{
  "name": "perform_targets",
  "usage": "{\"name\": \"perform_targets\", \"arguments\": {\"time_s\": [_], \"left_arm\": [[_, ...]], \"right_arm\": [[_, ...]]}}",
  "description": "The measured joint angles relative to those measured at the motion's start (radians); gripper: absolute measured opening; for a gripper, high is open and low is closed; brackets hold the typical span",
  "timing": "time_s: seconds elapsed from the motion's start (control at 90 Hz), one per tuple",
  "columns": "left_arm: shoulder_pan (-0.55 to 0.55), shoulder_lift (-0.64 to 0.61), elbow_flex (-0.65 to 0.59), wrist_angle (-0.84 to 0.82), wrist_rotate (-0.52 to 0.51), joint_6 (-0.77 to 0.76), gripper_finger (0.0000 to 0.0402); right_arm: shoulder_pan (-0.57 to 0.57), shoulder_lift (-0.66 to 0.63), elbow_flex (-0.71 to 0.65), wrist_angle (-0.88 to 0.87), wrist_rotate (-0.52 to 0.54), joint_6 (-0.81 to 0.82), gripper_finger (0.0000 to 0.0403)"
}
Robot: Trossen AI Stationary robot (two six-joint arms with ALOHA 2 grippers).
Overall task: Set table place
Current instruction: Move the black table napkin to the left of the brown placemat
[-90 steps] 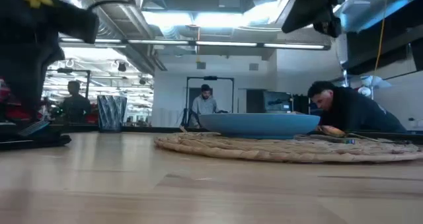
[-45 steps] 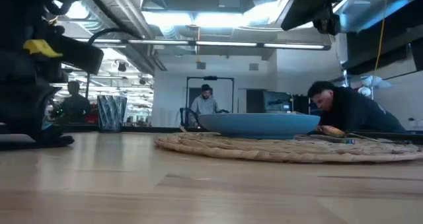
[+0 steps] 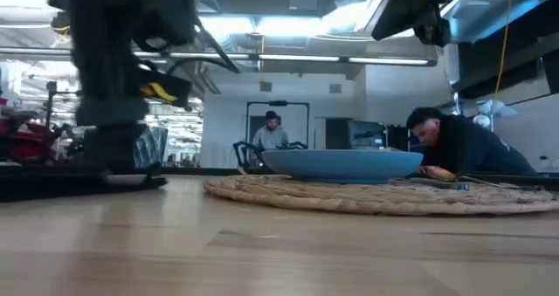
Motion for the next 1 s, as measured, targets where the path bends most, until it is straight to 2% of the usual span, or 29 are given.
{"name": "perform_targets", "arguments": {"time_s": [0.378, 0.5, 0.6, 0.778, 1.0], "left_arm": [[0.24, 0.001, -0.002, 0.193, -0.028, 0.211, 0.0], [0.282, -0.019, 0.012, 0.21, -0.014, 0.218, 0.0], [0.291, -0.082, 0.038, 0.193, -0.014, 0.208, 0.0], [0.247, -0.225, 0.067, -0.044, 0.0, 0.038, 0.0], [0.065, -0.309, 0.048, -0.433, 0.033, -0.311, 0.0]], "right_arm": [[0.0, 0.0, 0.0, 0.0, 0.0, 0.017, 0.0], [0.0, 0.0, 0.0, 0.0, 0.0, 0.017, 0.0], [0.0, 0.0, 0.0, 0.0, 0.002, 0.017, 0.0], [0.0, 0.0, 0.0, 0.001, 0.007, 0.017, 0.0], [-0.001, 0.0, 0.0, 0.004, 0.009, 0.016, 0.0]]}}
